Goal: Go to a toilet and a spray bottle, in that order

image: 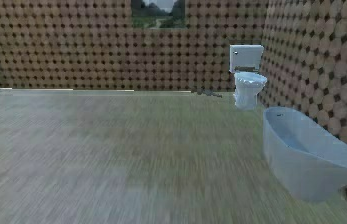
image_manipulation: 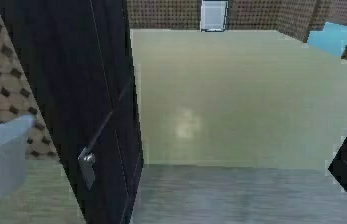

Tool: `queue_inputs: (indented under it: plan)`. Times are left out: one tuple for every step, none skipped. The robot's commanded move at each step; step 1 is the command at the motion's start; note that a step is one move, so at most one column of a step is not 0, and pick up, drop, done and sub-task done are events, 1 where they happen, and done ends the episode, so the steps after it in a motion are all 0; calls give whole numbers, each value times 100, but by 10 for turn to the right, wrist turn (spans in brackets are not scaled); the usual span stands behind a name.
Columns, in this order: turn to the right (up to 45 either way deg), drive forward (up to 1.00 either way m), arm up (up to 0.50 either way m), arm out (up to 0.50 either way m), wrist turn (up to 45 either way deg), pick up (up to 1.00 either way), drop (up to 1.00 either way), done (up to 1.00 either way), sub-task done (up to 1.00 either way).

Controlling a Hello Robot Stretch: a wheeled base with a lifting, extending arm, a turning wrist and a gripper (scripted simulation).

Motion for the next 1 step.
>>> queue_inputs:
  plan:
    - [0, 65, 0, 0, 0, 0, 0, 0, 0]
